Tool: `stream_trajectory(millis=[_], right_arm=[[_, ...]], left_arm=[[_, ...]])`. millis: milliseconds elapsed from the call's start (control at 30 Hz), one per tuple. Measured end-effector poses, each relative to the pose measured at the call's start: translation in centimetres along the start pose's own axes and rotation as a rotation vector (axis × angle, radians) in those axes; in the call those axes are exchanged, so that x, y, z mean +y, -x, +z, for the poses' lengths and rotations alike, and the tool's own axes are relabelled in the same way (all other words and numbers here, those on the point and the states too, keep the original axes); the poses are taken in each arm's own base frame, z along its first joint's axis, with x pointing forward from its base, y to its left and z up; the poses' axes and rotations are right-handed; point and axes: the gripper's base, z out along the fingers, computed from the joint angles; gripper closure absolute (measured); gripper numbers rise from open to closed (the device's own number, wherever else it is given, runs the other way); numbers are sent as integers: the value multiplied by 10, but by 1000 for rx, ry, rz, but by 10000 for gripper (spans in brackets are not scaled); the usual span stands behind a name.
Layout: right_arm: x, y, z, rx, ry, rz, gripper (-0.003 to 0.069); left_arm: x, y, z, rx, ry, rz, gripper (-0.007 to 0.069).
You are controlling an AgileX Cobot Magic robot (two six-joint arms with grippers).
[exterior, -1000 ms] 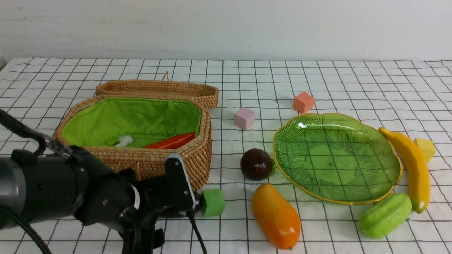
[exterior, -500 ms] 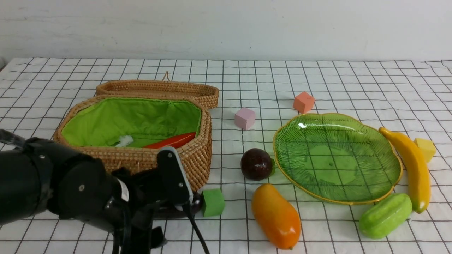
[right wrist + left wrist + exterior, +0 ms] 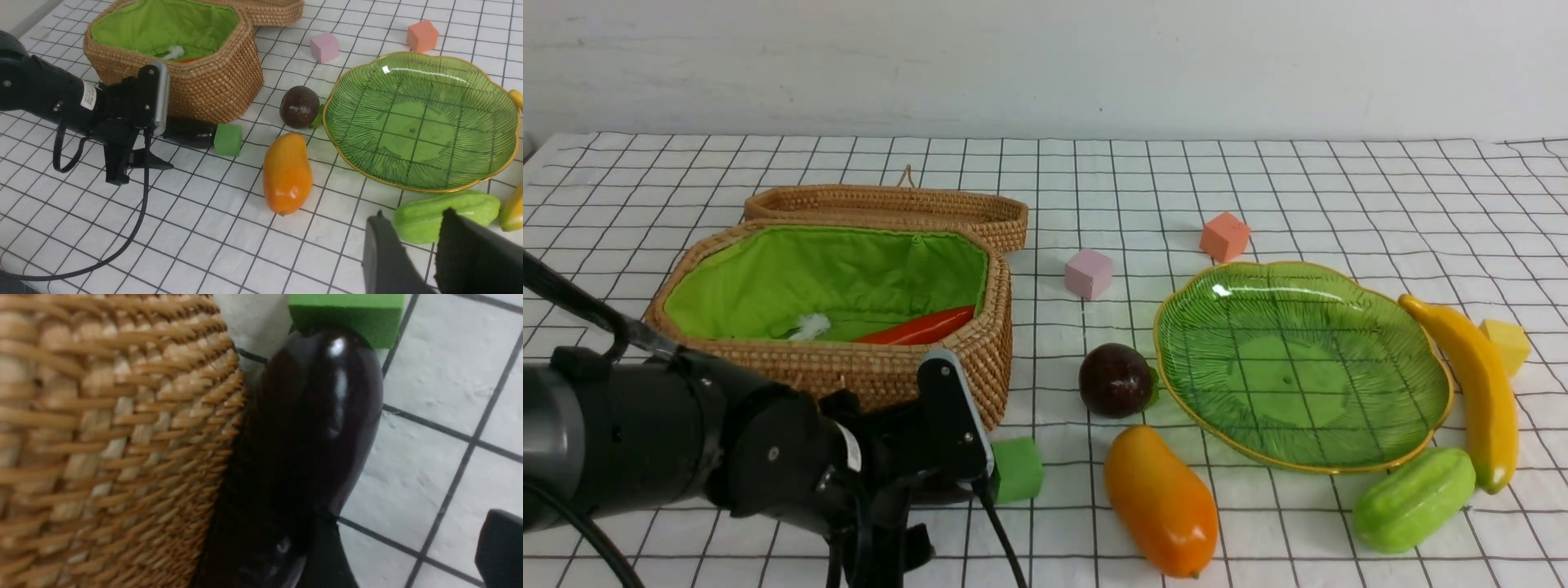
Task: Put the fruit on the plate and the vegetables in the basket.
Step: Use the left arm to grab an eggplant and put it into the left basket
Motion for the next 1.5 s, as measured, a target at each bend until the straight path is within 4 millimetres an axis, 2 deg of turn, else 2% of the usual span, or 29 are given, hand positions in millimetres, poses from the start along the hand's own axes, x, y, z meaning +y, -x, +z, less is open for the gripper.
stream_trajectory(millis=[233, 400, 700, 800, 900, 933, 967, 1000, 1100, 1200, 1233, 1367, 1500], right_arm=[[0, 0, 0, 0, 0, 0, 438], [0, 0, 0, 1, 0, 0, 438], [1, 0, 0, 0, 8, 4, 438], [1, 0, 0, -1, 10, 6, 438], [1, 0, 0, 0, 11, 6, 438], [1, 0, 0, 0, 13, 7, 440], [1, 0, 0, 0, 13, 7, 440], [1, 0, 0, -1, 14, 7, 442], [1, 0, 0, 1, 15, 8, 442], [1, 0, 0, 2, 14, 7, 442], [1, 0, 0, 2, 15, 8, 442], [1, 0, 0, 2, 15, 8, 442], [2, 0, 0, 1, 20, 10, 442]], left_arm=[[2, 5, -1, -43, 39, 15, 158], [1, 10, -9, -71, 55, 28, 158], [3, 11, 13, -75, 66, 46, 158], [4, 12, 15, -77, 71, 56, 163], [3, 10, 15, -50, 47, 59, 203], [1, 8, 12, -21, 16, 50, 256], [0, 8, 11, -18, 12, 51, 263], [-3, 5, 7, 16, -31, 30, 321], [-19, -9, 6, 137, -166, 20, 417], [-21, -10, -3, 141, -193, 14, 452], [-21, -7, -13, 117, -197, -8, 460], [-19, 1, -36, 26, -169, -69, 422], [-10, 4, -48, -41, -93, -82, 289]])
